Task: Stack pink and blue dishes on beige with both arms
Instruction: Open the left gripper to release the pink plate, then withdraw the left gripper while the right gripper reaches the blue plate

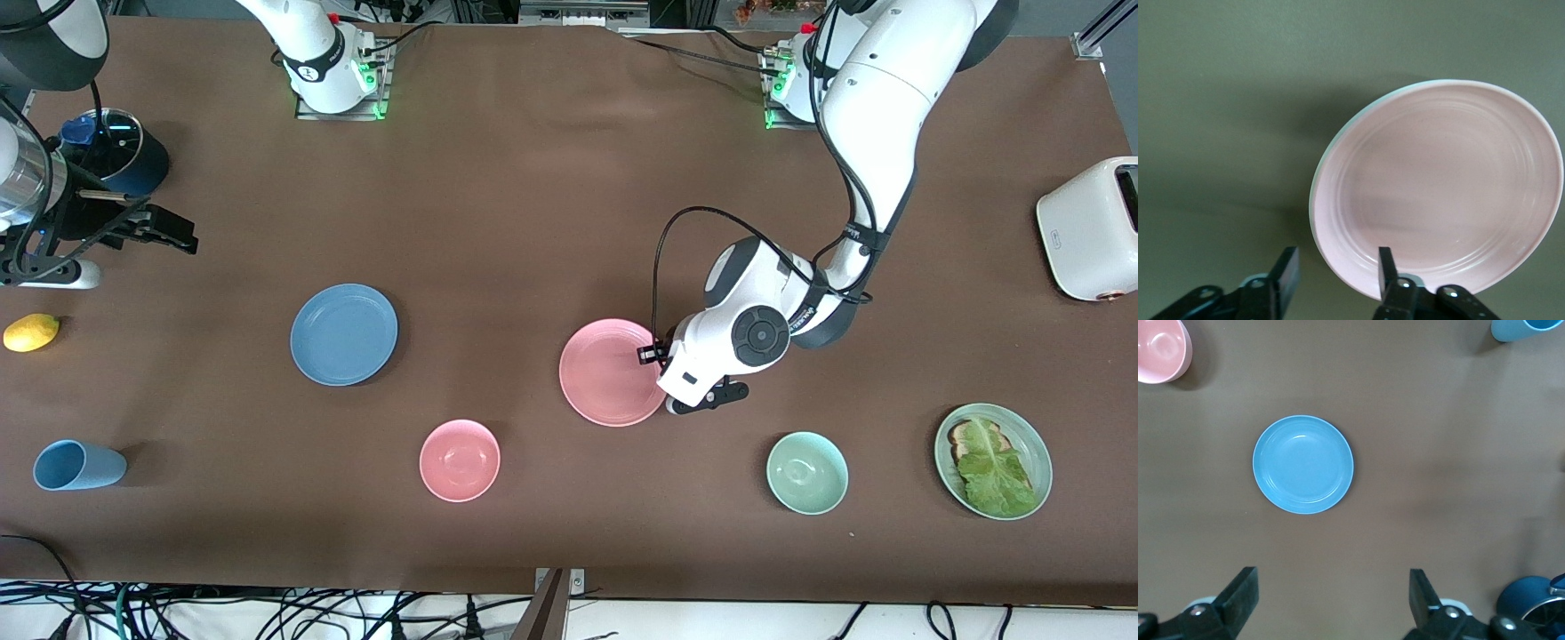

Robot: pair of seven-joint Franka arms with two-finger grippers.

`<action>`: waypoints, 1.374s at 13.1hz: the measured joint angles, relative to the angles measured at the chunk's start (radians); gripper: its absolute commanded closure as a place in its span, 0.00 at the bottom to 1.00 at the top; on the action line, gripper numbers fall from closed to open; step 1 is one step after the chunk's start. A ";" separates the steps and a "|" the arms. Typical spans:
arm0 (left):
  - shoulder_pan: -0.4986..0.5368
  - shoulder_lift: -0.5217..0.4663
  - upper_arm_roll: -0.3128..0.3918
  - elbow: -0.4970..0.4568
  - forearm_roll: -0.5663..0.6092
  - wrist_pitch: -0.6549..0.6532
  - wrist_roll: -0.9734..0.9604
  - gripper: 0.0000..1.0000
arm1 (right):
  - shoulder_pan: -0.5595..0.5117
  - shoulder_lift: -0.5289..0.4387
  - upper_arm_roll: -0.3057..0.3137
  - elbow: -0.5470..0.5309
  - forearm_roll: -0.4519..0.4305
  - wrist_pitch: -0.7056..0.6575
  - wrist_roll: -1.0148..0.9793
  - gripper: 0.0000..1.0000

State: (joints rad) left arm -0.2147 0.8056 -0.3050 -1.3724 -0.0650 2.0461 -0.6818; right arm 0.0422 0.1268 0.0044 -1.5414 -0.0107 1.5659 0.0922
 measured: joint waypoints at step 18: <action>0.347 -0.056 0.018 0.017 0.116 -0.281 0.394 0.00 | 0.020 0.099 0.004 -0.264 0.000 0.388 -0.121 0.00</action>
State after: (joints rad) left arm 0.1323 0.7498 -0.2872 -1.3554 0.0514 1.7653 -0.2875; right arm 0.0622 0.2259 0.0082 -1.8050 -0.0102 1.9537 -0.0284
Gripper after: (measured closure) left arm 0.000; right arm 0.000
